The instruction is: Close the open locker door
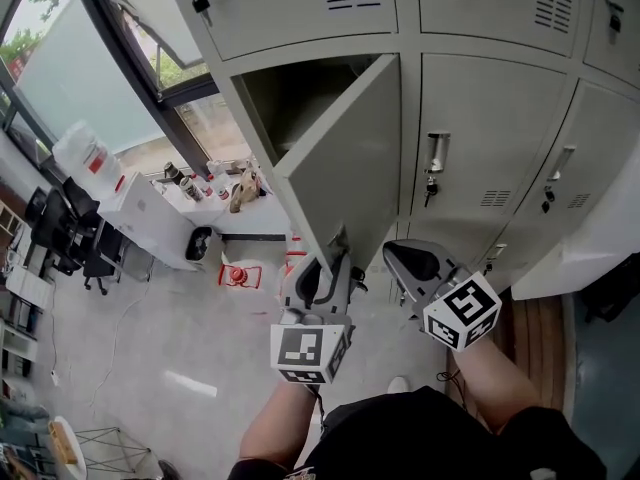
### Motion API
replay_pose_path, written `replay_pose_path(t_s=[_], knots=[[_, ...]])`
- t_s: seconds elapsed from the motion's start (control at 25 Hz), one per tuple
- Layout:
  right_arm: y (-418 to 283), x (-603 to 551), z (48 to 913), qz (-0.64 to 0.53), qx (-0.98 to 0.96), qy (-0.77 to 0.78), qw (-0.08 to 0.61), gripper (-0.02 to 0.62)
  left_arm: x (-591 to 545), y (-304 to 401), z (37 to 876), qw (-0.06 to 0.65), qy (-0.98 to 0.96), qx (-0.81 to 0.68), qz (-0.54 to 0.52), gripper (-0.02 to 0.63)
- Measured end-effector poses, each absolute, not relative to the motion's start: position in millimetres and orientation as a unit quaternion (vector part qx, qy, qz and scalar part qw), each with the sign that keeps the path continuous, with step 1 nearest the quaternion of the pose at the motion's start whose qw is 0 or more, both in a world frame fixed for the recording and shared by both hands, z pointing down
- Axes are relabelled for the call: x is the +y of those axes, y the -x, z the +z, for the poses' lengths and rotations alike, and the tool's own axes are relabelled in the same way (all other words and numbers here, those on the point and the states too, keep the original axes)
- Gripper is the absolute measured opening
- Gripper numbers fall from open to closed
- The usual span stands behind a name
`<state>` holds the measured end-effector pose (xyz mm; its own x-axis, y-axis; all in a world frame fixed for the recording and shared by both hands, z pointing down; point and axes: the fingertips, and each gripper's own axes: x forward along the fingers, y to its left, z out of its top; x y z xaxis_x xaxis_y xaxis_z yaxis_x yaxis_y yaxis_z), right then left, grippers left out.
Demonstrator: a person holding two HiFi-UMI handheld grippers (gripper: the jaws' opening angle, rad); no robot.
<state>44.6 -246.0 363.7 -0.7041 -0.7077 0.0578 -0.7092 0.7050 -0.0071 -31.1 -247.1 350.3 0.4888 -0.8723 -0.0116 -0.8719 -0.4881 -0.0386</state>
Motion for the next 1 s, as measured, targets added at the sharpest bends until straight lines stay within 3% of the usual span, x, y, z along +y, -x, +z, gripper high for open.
replay_pose_path(t_s=[1.0], knots=[[-29,-274,365,0.041,-0.945,-0.323,0.007,0.053,-282,79,351,0.034,0.771,0.635,-0.029,0.15]])
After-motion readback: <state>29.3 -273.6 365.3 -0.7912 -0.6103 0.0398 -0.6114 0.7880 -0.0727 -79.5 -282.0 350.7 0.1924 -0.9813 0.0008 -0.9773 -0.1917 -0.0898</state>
